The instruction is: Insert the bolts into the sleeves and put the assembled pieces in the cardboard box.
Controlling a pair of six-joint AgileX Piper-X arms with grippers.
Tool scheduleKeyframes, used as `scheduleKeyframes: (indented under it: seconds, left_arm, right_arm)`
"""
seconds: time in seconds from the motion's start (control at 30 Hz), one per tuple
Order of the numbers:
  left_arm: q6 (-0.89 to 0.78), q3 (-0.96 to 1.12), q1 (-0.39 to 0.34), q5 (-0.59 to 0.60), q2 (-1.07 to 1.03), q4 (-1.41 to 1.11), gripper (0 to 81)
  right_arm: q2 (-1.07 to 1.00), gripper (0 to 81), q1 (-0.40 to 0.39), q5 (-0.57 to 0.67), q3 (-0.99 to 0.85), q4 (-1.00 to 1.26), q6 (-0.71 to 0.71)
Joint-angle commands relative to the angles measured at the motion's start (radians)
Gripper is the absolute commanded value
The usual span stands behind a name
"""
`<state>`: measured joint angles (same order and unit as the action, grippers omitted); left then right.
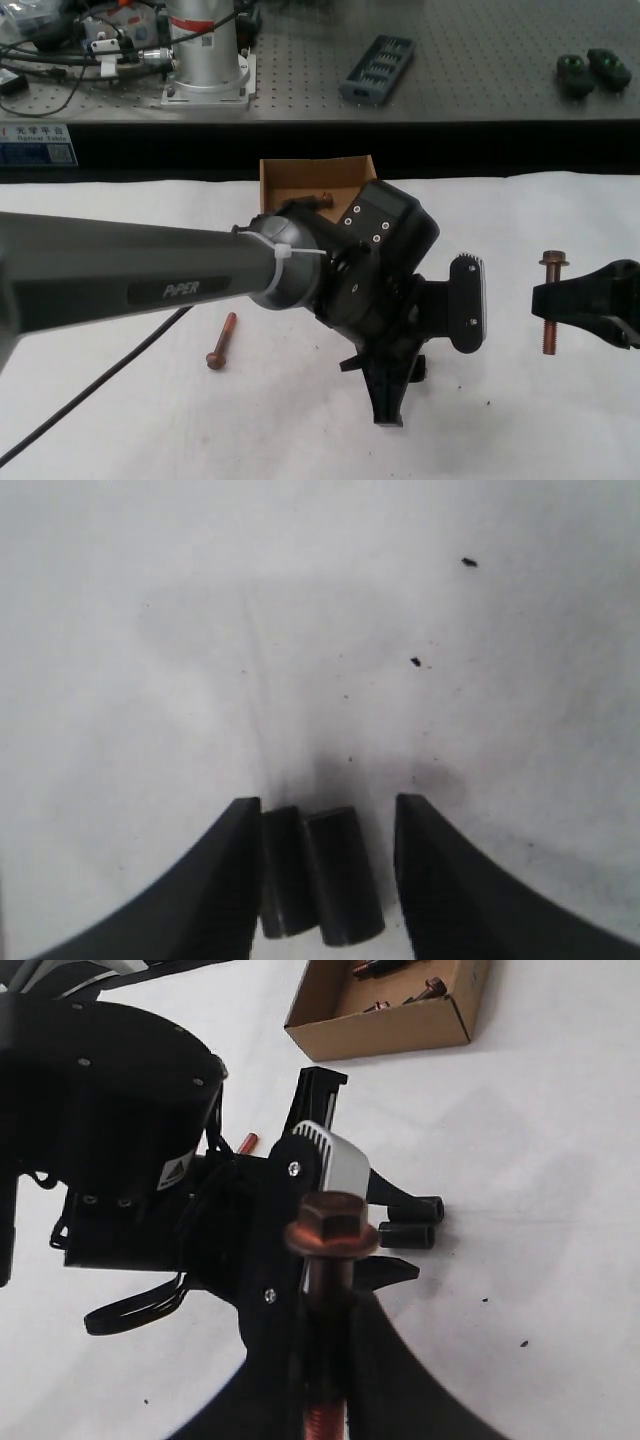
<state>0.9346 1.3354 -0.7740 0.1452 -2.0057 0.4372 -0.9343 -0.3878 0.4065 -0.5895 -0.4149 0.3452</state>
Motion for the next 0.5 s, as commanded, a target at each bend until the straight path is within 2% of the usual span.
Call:
scheduleKeyframes:
  seconds: [0.0, 0.3, 0.47]
  left_arm:
    - [-0.026, 0.014, 0.003, -0.010, -0.001, -0.020, 31.3]
    - [-0.071, 0.014, 0.030, -0.001, -0.018, -0.024, 31.3]
    - [-0.083, 0.014, 0.032, 0.050, -0.036, 0.011, 31.3]
  right_arm:
    - [0.014, 1.1, 0.004, 0.007, -0.004, 0.010, -0.010]
    - [0.014, 1.1, 0.001, 0.015, -0.004, 0.010, -0.010]
    - [0.014, 1.1, 0.001, 0.015, -0.004, 0.010, -0.010]
